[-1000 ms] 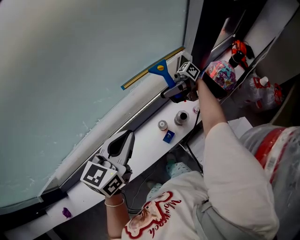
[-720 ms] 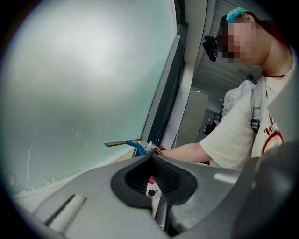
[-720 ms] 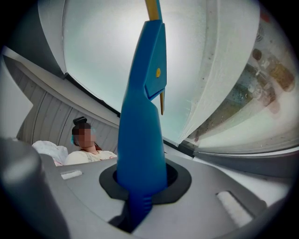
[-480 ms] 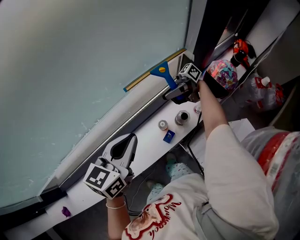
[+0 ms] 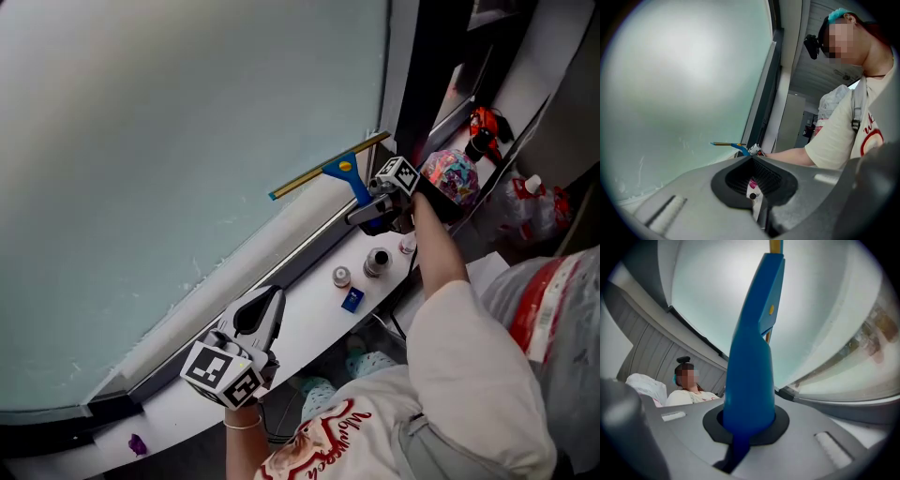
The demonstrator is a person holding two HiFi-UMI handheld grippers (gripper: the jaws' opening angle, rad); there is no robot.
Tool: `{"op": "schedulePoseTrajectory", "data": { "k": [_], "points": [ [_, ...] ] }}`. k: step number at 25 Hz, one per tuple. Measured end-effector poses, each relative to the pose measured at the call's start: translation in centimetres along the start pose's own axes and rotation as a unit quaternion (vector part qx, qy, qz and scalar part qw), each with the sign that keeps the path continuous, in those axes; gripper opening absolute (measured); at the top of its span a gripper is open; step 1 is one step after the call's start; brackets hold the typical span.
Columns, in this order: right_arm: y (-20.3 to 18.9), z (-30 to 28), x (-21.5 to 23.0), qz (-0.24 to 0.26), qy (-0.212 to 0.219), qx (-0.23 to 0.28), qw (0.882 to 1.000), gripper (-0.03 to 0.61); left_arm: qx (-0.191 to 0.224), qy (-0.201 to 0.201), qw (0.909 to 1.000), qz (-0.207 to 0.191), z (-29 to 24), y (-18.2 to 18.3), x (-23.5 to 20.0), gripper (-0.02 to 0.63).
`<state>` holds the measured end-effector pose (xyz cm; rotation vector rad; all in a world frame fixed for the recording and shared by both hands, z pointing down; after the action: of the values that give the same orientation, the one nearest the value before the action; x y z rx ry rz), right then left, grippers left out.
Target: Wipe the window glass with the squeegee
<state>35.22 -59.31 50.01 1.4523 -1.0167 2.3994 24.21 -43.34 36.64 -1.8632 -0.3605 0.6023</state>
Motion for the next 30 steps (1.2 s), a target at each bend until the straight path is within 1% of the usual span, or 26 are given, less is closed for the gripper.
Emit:
{"op": "schedulePoseTrajectory", "data": {
  "k": [2, 5, 7, 10, 12, 14, 16, 18, 21, 24, 26, 28, 30],
  "points": [
    [0.7, -1.5, -2.6, 0.037, 0.015, 0.004, 0.999, 0.012, 0.011, -0.004, 0.9999, -0.011, 1.1, 0.9, 0.5, 0.006],
    [2.3, -4.6, -7.5, 0.113, 0.033, -0.024, 0.993, 0.012, 0.033, -0.011, 0.9988, -0.035, 2.7, 3.1, 1.1, 0.005],
    [4.4, -7.1, -11.4, 0.174, 0.040, -0.061, 0.982, 0.012, 0.052, -0.016, 0.9967, -0.061, 3.3, 5.3, 1.2, 0.005],
    [8.1, -11.8, -17.1, 0.251, 0.026, -0.118, 0.961, 0.012, 0.082, -0.019, 0.9913, -0.101, 4.4, 8.7, 1.2, 0.005],
    [10.1, -15.7, -20.9, 0.284, 0.016, -0.134, 0.949, 0.012, 0.089, -0.017, 0.9882, -0.123, 5.7, 10.7, 1.5, 0.005],
    [12.3, -19.9, -24.8, 0.312, 0.017, -0.140, 0.940, 0.012, 0.094, -0.013, 0.9834, -0.155, 7.0, 13.2, 1.7, 0.005],
    [14.8, -23.7, -28.6, 0.335, 0.014, -0.145, 0.931, 0.012, 0.112, -0.001, 0.9737, -0.198, 8.2, 16.8, 1.8, 0.005],
    [17.2, -26.9, -31.4, 0.350, 0.002, -0.151, 0.925, 0.012, 0.136, 0.014, 0.9607, -0.242, 9.3, 20.9, 2.2, 0.005],
    [20.2, -30.6, -33.9, 0.364, -0.028, -0.163, 0.917, 0.012, 0.155, 0.043, 0.9426, -0.293, 10.9, 26.8, 2.6, 0.005],
    [22.5, -33.3, -35.6, 0.381, -0.047, -0.160, 0.910, 0.014, 0.157, 0.065, 0.9293, -0.328, 11.8, 31.1, 3.0, 0.006],
    [23.8, -34.8, -37.1, 0.387, -0.036, -0.148, 0.909, 0.012, 0.161, 0.074, 0.9251, -0.336, 12.0, 33.2, 3.0, 0.005],
    [25.3, -36.4, -39.1, 0.389, -0.017, -0.139, 0.910, 0.012, 0.167, 0.077, 0.9247, -0.333, 12.2, 35.5, 2.7, 0.006],
    [27.1, -37.5, -40.5, 0.395, -0.018, -0.131, 0.909, 0.012, 0.168, 0.078, 0.9257, -0.330, 12.3, 37.4, 2.5, 0.006]
  ]
}}
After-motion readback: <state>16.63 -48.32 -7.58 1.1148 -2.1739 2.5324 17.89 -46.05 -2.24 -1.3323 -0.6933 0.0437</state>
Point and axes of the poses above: the fingertips, and each gripper's own axes: z backward along the fingers, x to its right, y out of its top, the point moved 1 cm from there along z, backward along the fingers, and after that the axes turned 3 degrees about -z, right-handed, at the moved point
